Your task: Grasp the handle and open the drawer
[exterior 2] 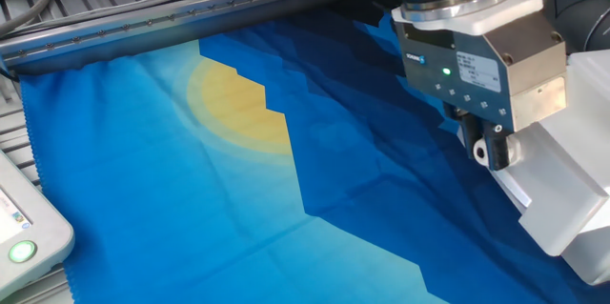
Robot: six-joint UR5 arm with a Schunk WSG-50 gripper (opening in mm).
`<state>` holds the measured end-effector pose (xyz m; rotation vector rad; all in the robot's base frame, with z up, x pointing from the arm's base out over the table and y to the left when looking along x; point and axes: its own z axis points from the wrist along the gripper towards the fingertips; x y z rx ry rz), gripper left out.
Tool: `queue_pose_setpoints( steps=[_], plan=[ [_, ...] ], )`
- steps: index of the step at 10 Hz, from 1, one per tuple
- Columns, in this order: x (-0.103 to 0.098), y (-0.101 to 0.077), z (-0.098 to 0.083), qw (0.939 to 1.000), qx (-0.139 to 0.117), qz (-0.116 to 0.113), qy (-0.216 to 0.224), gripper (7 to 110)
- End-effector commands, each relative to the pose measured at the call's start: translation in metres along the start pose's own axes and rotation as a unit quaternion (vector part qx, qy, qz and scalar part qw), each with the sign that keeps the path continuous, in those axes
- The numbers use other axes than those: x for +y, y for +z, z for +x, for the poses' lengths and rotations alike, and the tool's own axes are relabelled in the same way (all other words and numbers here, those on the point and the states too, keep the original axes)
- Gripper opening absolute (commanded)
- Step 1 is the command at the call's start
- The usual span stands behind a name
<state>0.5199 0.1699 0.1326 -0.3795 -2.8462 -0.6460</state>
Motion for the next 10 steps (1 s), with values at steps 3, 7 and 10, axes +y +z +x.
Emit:
queue_pose_setpoints(
  steps=[3,7,10],
  plan=[
    [0.0044,-0.0037,-0.0048,1.0,0.002,-0.007,0.002,7],
    [0.0062,-0.0035,-0.0043,0.9999,0.003,-0.01,0.001,7],
    [0.0057,-0.0041,-0.0054,1.0,0.002,-0.009,0.002,7]
  ],
)
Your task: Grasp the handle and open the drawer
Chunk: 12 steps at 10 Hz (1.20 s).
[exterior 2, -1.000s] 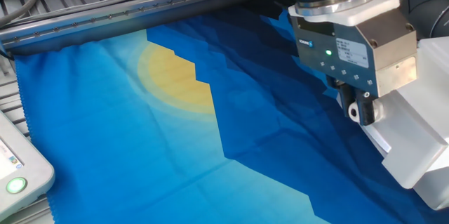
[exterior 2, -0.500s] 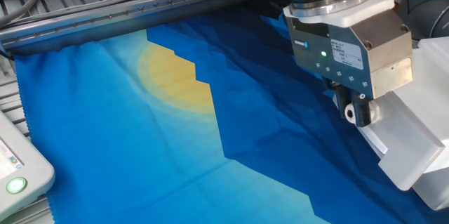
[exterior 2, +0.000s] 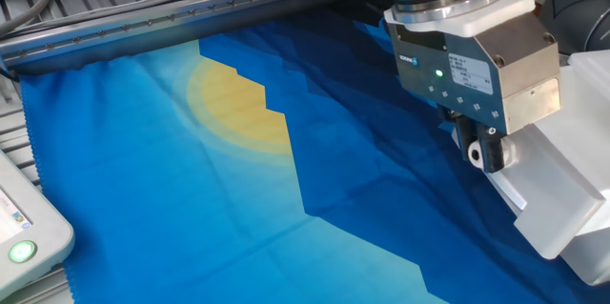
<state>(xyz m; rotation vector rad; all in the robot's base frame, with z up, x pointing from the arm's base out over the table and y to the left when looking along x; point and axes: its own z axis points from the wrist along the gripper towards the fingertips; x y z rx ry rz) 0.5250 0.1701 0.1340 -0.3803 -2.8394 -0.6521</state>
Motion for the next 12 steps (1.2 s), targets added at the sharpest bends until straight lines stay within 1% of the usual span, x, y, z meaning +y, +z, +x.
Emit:
queue_pose_setpoints(
  steps=[1,6,12],
  plan=[
    [0.0043,-0.0022,-0.0007,1.0,0.0,-0.008,0.001,7],
    [0.0046,-0.0016,-0.0007,1.0,0.0,-0.008,0.001,7],
    [0.0095,-0.0001,-0.0007,0.9999,0.002,-0.012,0.002,7]
  ],
)
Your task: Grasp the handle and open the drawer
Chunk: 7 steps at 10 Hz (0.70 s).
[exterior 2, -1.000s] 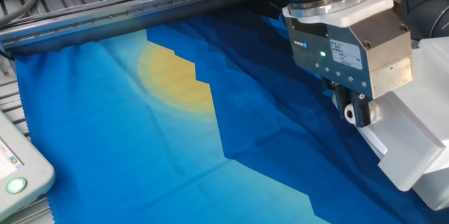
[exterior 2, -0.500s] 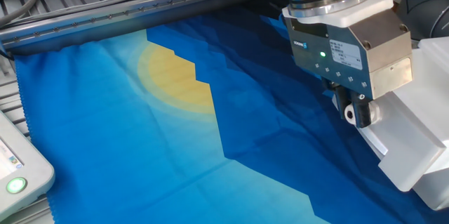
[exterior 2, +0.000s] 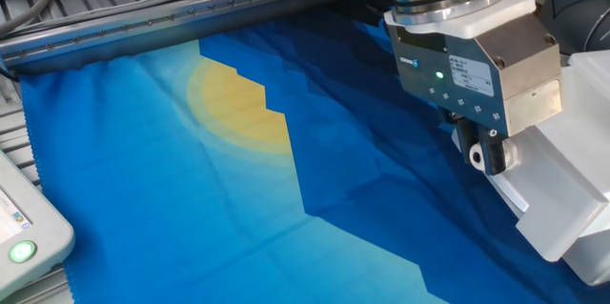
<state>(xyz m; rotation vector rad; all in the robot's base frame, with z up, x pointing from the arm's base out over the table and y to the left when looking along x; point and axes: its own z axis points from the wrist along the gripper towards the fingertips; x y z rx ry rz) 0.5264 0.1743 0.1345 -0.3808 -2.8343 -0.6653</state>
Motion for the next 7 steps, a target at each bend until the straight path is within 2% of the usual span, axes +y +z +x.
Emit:
queue_pose_setpoints(
  steps=[1,7],
  plan=[
    [0.0058,-0.0011,-0.0005,1.0,0.001,-0.008,0.003,7],
    [0.0074,0.0008,-0.002,1.0,0.0,-0.009,0.002,7]
  ],
)
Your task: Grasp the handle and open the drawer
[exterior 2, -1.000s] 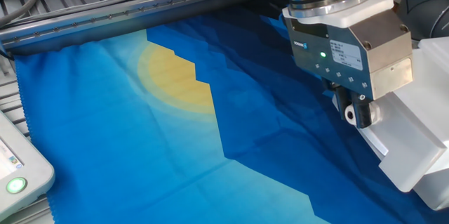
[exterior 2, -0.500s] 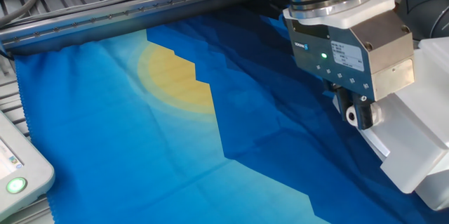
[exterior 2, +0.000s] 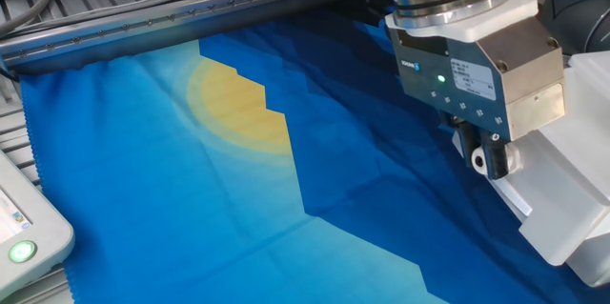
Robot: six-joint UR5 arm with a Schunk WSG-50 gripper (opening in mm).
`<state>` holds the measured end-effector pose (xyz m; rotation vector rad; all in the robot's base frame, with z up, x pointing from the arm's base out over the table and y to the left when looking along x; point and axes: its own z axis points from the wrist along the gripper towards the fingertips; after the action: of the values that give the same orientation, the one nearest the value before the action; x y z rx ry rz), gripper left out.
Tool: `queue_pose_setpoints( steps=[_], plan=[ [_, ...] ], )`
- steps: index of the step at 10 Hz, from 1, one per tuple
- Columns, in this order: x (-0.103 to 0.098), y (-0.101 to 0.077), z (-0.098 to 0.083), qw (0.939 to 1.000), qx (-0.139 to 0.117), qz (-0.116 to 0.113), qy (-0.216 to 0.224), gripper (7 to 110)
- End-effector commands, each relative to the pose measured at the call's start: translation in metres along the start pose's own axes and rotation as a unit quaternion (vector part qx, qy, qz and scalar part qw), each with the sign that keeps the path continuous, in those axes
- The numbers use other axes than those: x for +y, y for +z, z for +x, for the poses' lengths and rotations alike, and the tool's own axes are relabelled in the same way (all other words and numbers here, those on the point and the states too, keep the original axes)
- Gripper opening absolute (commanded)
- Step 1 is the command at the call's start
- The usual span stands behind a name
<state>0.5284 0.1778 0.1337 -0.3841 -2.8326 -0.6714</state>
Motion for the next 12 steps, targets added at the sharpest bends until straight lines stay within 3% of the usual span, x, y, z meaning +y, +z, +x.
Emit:
queue_pose_setpoints(
  steps=[1,12],
  plan=[
    [0.0046,-0.0009,-0.0008,1.0,0.0,-0.007,0.001,7],
    [0.0079,-0.0008,-0.0026,0.9999,-0.001,-0.01,0.003,7]
  ],
)
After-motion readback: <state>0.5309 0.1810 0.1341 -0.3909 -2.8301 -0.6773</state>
